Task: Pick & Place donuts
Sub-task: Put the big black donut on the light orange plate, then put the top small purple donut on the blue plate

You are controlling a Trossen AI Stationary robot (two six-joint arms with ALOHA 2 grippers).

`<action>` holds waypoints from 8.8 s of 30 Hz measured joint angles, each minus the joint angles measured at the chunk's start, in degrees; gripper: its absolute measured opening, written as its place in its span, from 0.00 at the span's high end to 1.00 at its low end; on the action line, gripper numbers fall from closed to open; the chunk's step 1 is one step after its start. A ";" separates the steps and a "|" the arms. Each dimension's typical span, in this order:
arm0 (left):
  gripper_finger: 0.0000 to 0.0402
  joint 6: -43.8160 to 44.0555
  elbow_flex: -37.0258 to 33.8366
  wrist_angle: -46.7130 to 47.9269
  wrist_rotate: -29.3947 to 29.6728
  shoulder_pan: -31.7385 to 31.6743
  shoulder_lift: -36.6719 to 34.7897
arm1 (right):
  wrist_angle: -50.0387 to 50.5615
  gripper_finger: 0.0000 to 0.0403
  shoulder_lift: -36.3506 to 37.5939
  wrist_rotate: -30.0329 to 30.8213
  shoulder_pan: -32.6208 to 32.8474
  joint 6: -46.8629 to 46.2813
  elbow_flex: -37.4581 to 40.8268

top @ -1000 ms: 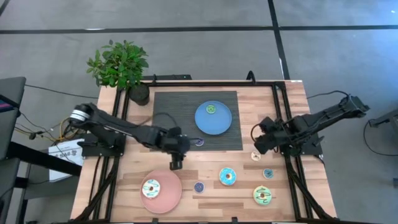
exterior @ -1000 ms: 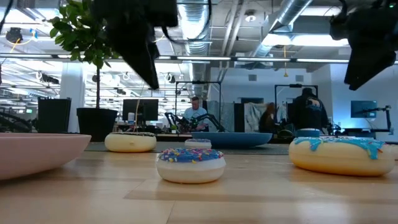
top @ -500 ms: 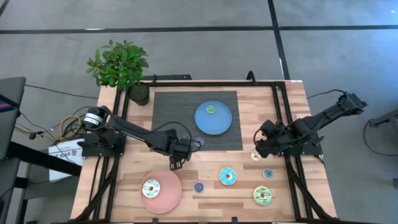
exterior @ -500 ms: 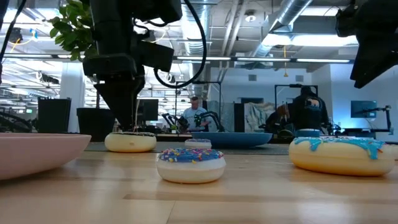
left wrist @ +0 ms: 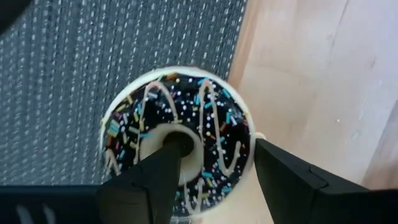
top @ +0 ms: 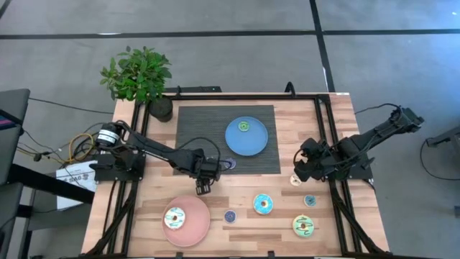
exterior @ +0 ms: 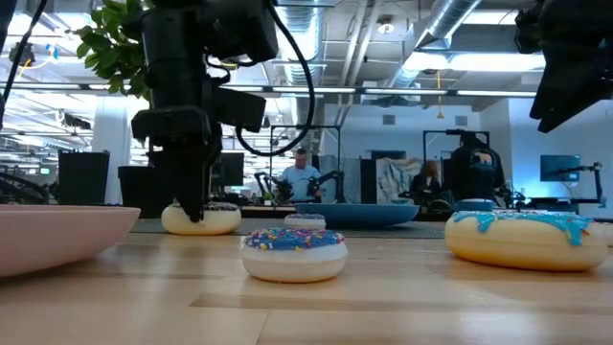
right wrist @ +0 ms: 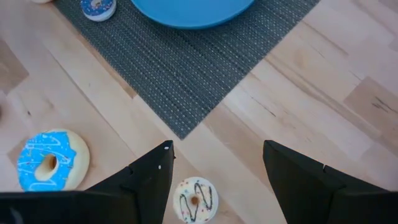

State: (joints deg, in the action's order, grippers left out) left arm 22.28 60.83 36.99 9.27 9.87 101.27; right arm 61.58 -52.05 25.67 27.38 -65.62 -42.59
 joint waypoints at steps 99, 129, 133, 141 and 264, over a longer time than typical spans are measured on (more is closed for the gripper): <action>0.49 38.19 25.48 31.93 7.65 17.17 -0.46 | -8.23 0.41 -1.29 4.97 -0.13 6.16 -0.04; 1.00 0.28 -32.35 -22.98 4.56 3.63 -60.79 | -34.94 0.40 -45.54 -6.59 -17.13 17.77 -29.97; 1.00 -0.23 -33.74 -17.98 4.51 3.63 -68.49 | -23.41 0.40 -56.49 -12.93 -20.09 12.21 -42.99; 1.00 -1.91 -33.74 -13.80 1.41 3.63 -75.43 | -20.25 0.30 -68.98 -16.85 -20.50 2.93 -54.44; 1.00 -4.94 -33.74 -7.14 -1.17 3.63 -75.80 | -16.55 0.55 -77.21 -13.30 -22.25 -10.77 -55.54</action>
State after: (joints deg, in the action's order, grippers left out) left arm 17.34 27.09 29.85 8.10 13.50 25.47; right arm 45.04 -129.26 12.37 5.13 -76.39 -98.13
